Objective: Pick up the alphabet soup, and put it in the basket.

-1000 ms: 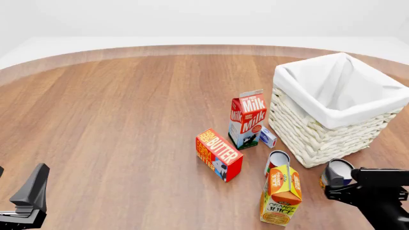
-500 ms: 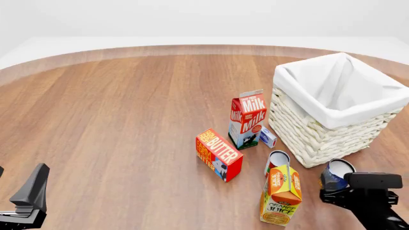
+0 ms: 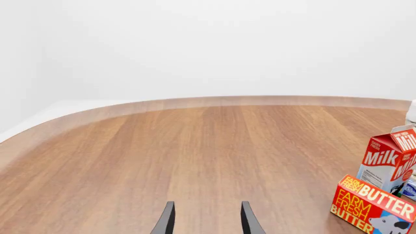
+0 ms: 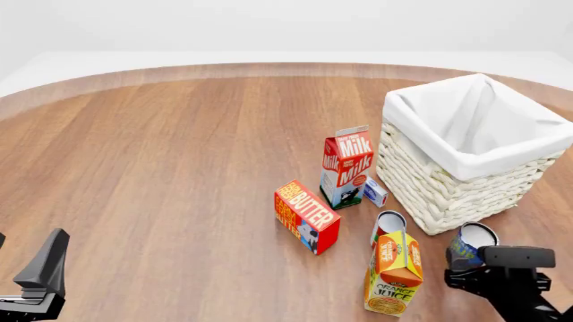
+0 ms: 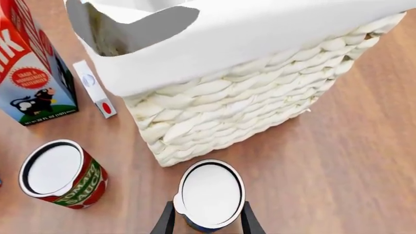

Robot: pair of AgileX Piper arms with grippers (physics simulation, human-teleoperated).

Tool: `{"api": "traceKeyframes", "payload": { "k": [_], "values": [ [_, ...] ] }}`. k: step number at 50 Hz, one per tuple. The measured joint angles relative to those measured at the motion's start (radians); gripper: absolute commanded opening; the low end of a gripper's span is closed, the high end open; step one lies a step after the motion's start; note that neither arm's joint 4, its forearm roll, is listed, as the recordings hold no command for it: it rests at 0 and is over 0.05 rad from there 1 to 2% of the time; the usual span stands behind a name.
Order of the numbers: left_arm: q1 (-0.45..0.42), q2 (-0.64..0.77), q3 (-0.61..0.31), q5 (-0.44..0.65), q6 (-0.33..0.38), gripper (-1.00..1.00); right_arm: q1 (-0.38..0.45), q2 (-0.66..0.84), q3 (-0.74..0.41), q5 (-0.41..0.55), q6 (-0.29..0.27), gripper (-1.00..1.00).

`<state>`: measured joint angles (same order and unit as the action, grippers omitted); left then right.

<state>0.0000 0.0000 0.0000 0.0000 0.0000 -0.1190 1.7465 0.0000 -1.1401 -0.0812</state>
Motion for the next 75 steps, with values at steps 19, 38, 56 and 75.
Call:
{"api": "traceKeyframes", "payload": {
  "k": [19,38,56,75],
  "values": [
    [0.0,0.0,0.0,0.0,0.0,1.0,0.003,0.003,0.0,-0.002,-0.007,-1.0],
    [0.0,0.0,0.0,0.0,0.0,1.0,-0.005,-0.196,0.0,0.159,-0.021,-1.0],
    [0.0,0.0,0.0,0.0,0.0,1.0,0.012,-0.466,0.0,0.372,-0.042,-1.0],
    [0.0,0.0,0.0,0.0,0.0,1.0,0.047,-0.715,0.0,0.57,-0.056,-1.0]
  ]
}}
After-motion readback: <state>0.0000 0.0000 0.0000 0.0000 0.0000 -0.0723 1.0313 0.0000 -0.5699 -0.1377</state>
